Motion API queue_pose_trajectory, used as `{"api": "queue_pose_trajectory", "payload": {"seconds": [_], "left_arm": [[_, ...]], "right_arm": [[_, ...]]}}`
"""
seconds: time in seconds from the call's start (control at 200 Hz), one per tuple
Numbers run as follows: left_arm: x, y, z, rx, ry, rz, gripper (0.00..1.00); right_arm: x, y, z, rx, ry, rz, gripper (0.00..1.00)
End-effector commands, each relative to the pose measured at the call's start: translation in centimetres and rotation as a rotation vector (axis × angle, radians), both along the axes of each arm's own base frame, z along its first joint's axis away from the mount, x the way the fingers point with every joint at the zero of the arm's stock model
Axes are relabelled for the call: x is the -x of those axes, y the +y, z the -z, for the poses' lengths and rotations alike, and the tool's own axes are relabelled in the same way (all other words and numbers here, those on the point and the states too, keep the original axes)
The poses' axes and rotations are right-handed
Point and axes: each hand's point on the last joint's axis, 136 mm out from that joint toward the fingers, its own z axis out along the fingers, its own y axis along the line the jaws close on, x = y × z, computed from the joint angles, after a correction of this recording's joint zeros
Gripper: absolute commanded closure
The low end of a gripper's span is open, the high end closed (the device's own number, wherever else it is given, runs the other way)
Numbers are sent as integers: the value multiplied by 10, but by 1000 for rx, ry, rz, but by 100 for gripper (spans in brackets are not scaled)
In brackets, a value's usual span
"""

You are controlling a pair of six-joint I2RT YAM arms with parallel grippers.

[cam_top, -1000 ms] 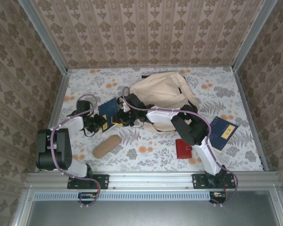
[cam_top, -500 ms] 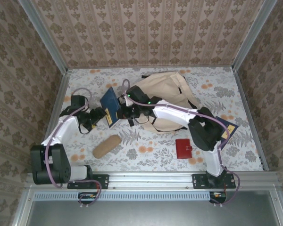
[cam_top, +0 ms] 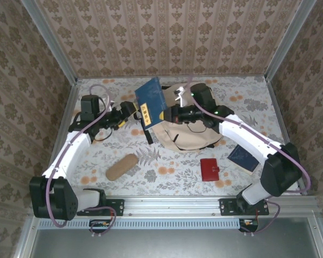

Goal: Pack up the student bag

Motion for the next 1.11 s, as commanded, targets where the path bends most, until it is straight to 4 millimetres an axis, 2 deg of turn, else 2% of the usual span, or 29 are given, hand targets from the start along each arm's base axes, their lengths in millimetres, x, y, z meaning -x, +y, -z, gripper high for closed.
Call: {"api": "queue_pose_trajectory", "payload": {"seconds": [0.0, 0.185, 0.38, 0.515, 0.665, 0.755, 0.855, 0.9, 0.935, 0.985, 1.1], "left_arm": [[-1, -36, -50, 156, -112, 139, 0], [-18, -58, -69, 254, -132, 192, 2], [-28, -67, -98, 353, -177, 223, 11], [-30, -68, -105, 369, -181, 226, 28], [-33, -68, -105, 369, -176, 214, 55], [-34, -71, -105, 363, -169, 219, 65], [-35, -75, -100, 351, -152, 228, 66], [-34, -79, -100, 349, -150, 241, 63], [-33, -80, -97, 336, -141, 244, 58], [-36, -79, -90, 297, -124, 223, 45], [-40, -75, -70, 218, -76, 179, 29]], "right_arm": [[13, -5, -41, -150, -29, -49, 93], [14, -14, -58, -260, -6, -59, 93], [8, -24, -58, -311, 29, -50, 92], [2, -30, -48, -293, 63, -26, 92], [-2, -34, -36, -267, 97, -9, 92], [-2, -33, -33, -269, 112, -21, 92], [-1, -33, -36, -274, 110, -29, 92], [0, -32, -39, -281, 105, -37, 92], [1, -31, -42, -291, 102, -45, 92], [3, -31, -47, -307, 86, -52, 92], [5, -32, -55, -319, 69, -58, 92]]}}
